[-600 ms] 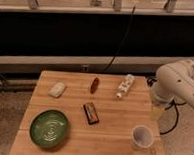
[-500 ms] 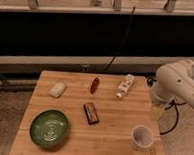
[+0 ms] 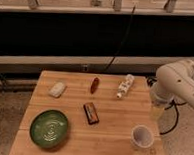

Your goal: Push the eraser across the table

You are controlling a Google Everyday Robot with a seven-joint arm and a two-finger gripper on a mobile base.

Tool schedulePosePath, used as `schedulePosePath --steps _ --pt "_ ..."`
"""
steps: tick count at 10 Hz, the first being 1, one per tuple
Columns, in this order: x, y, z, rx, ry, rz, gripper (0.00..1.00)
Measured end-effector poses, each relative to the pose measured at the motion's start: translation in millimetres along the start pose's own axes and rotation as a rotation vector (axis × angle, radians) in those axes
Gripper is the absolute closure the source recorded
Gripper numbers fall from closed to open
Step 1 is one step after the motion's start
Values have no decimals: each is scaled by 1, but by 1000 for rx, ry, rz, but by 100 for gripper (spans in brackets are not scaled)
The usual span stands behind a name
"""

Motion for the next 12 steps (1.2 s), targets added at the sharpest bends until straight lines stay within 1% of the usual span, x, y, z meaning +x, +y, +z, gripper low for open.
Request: schedulePosePath --steps 10,12 --pt "-2 1 1 -2 1 -3 20" --pt "-27 1 8 -6 -3 -31 20"
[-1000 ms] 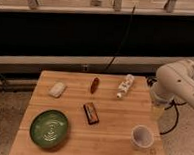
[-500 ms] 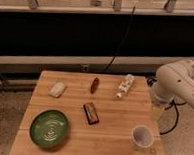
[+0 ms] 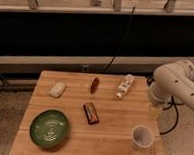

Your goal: Push the eraser across the table

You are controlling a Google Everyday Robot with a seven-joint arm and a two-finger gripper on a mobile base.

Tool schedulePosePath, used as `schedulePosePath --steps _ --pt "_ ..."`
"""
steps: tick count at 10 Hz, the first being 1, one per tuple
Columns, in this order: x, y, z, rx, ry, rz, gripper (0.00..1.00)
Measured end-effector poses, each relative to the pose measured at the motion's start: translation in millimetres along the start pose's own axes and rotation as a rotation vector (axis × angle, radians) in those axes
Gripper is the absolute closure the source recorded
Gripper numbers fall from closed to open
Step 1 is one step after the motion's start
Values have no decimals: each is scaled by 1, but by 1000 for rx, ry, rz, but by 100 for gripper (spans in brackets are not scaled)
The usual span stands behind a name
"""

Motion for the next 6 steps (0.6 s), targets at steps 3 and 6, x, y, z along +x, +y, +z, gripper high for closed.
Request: schedulePosePath --steps 3,6 --pt "-13 1 5 -4 -2 -19 20" --pt "-19 2 14 -9 -4 -33 20"
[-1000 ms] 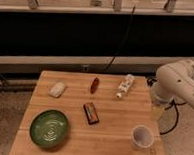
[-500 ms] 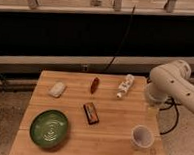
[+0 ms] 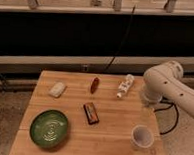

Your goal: Push the eraser across the table

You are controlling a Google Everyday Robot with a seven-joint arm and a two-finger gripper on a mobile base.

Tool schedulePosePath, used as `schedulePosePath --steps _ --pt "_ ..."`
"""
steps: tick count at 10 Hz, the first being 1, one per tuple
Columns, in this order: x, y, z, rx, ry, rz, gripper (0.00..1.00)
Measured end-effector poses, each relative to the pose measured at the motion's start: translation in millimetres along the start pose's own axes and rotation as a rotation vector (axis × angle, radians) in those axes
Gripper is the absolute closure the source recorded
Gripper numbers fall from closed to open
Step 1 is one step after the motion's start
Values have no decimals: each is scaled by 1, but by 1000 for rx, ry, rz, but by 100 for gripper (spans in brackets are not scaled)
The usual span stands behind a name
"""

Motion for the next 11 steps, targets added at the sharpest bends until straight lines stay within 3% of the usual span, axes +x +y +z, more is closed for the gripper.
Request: schedulePosePath --steps 2,11 --pt "-20 -2 9 -4 -5 -12 20" --pt "-57 -4 51 -27 -27 -57 20"
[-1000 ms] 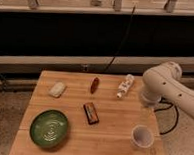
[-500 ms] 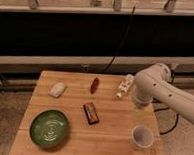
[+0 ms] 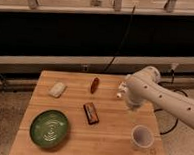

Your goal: Push the eraser across the table

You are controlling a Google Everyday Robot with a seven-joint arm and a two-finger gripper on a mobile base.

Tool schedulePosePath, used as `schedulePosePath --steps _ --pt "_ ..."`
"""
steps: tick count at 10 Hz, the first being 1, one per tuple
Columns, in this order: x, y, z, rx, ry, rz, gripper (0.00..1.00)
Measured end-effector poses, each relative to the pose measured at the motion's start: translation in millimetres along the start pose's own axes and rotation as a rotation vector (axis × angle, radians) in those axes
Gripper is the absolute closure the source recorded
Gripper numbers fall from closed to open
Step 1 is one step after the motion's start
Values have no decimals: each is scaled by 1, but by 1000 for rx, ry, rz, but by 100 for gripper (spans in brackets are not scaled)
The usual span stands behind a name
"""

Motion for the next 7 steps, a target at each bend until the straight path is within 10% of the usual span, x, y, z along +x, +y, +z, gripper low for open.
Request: schedulePosePath --steps 7 --pt "-20 -1 35 -17 -24 -33 20"
